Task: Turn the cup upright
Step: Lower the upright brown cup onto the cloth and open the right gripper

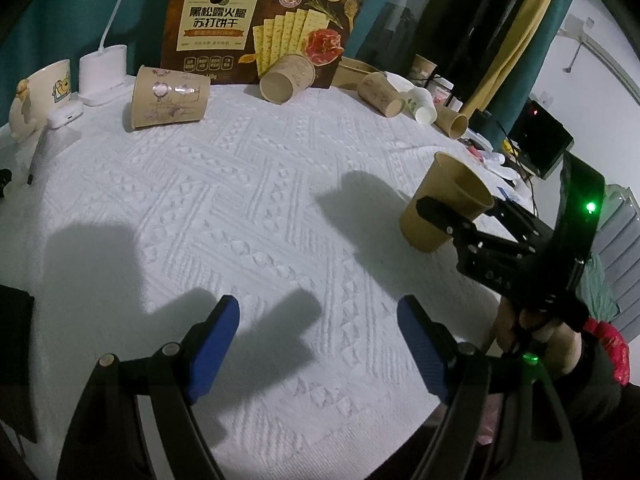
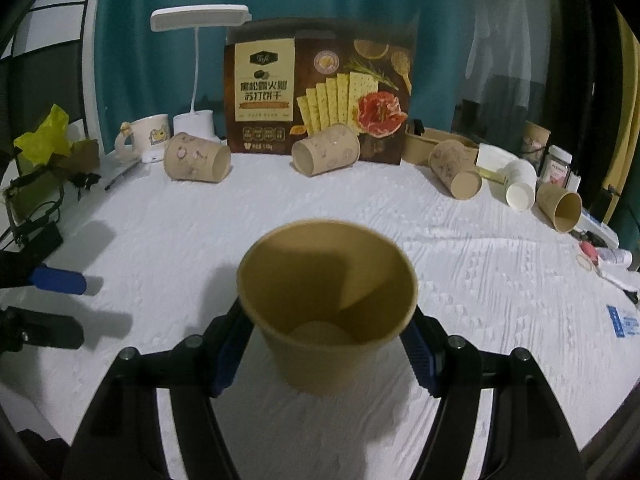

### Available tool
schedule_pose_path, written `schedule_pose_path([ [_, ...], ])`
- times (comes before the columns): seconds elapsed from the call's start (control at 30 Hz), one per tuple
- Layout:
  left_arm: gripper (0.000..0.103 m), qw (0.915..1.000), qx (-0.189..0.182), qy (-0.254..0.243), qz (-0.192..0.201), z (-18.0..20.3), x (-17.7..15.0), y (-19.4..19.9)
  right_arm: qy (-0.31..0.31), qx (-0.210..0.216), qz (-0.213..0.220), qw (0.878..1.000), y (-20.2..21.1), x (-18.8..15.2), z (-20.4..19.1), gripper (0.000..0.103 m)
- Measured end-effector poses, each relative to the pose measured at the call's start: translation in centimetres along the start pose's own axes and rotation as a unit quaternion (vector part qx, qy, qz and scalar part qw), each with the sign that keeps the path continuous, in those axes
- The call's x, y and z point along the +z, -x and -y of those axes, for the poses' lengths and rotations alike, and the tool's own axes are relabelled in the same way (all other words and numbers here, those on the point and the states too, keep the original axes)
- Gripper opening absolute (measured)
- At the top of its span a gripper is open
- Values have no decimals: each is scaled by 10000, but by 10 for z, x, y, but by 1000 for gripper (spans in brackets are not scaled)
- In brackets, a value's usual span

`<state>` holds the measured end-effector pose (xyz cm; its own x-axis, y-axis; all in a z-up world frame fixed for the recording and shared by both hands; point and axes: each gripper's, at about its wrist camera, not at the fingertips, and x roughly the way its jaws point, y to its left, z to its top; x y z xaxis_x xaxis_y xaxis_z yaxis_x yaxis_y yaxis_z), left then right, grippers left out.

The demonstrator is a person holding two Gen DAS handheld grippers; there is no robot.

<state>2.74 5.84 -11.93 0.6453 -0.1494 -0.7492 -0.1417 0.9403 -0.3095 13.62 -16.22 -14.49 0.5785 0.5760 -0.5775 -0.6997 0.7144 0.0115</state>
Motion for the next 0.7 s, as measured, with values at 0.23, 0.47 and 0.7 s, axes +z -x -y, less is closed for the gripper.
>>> schedule_pose_path([
  [0.23, 81, 9999, 44, -98, 15, 7, -2, 2, -305, -29, -165, 9994, 14, -14, 3, 68],
  [0.47, 81, 9997, 107, -217, -28, 13, -2, 1, -723, -157, -302, 9968, 37, -34, 12, 68],
  [0.7, 81, 9987, 235, -453, 37, 28, -4, 0, -1000, -349, -431, 9934, 59, -54, 22, 68],
])
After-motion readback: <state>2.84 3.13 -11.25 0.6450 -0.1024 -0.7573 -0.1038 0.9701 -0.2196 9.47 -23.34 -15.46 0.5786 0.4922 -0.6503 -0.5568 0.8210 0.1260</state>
